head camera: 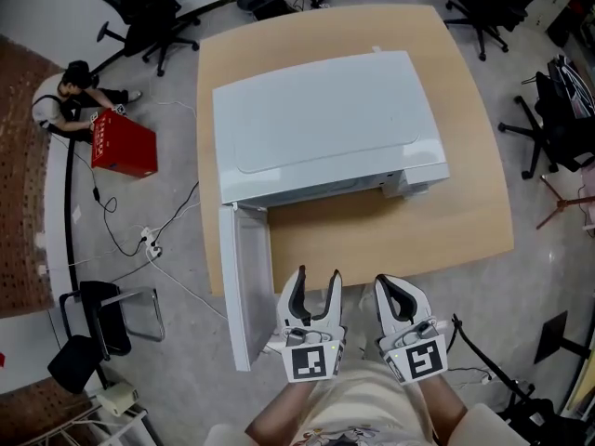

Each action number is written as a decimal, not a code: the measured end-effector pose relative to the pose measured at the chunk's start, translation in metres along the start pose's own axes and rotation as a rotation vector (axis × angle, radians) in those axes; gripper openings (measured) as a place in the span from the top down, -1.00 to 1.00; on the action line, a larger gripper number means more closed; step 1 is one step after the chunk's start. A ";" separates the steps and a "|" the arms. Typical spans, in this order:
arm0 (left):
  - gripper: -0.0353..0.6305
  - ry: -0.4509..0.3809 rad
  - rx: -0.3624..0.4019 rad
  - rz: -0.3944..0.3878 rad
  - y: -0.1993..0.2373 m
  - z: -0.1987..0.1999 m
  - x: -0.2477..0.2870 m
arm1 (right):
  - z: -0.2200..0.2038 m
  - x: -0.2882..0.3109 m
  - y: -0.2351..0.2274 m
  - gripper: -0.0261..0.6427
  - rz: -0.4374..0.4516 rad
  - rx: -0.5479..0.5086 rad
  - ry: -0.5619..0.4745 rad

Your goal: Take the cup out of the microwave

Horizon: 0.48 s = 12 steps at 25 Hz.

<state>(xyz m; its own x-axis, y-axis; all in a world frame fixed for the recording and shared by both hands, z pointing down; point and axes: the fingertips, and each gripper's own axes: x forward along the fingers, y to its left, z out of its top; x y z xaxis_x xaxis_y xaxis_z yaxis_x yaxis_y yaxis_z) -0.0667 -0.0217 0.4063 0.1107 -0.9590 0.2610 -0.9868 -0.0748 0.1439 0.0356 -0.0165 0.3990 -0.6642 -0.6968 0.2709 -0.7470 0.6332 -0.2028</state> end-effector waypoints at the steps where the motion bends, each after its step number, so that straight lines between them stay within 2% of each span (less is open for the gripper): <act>1: 0.18 0.009 0.016 0.002 0.003 -0.005 0.008 | -0.002 0.003 -0.003 0.90 0.000 0.002 0.005; 6: 0.14 0.044 0.022 0.043 0.026 -0.028 0.045 | -0.010 0.019 -0.016 0.90 -0.004 0.005 0.020; 12: -0.14 0.040 0.022 0.085 0.047 -0.050 0.084 | -0.022 0.034 -0.023 0.90 -0.004 0.019 0.039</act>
<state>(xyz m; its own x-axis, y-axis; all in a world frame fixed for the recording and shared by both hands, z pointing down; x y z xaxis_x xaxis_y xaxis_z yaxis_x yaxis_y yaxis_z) -0.0982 -0.0918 0.4830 0.0305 -0.9503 0.3097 -0.9951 0.0002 0.0986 0.0308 -0.0476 0.4342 -0.6599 -0.6855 0.3077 -0.7502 0.6236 -0.2198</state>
